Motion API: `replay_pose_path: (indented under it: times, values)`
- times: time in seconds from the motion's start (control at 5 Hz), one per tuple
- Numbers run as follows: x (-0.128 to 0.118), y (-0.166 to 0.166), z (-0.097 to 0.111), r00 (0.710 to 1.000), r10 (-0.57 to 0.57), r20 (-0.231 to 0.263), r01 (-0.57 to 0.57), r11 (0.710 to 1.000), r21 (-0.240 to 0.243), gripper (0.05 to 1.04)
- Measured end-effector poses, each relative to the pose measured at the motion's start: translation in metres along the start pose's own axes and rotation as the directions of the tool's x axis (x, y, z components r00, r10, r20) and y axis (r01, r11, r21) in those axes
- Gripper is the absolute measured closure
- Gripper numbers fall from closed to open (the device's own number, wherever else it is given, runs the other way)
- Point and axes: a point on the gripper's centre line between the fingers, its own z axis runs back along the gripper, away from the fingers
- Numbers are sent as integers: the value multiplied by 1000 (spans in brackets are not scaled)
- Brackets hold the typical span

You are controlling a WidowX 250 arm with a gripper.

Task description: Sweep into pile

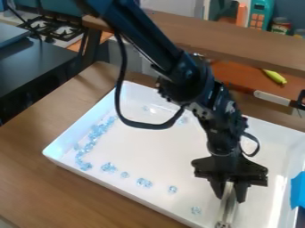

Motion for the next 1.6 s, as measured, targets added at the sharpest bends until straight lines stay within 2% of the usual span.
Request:
replay_pose_path:
  times: [0.4, 0.6, 1.0, 1.2, 1.6]
  values:
    - [9, 54, 9, 999, -4, -39, 4, 1000, 21, 710]
    - [15, 83, 14, 999, -22, -39, 24, 999, 41, 710]
    - [23, 129, 23, 995, -96, 12, 94, 989, 116, 710]
    - [24, 152, 29, 991, -134, 16, 131, 981, 141, 710]
    - [11, 217, 50, 986, -150, -72, 160, 973, 169, 710]
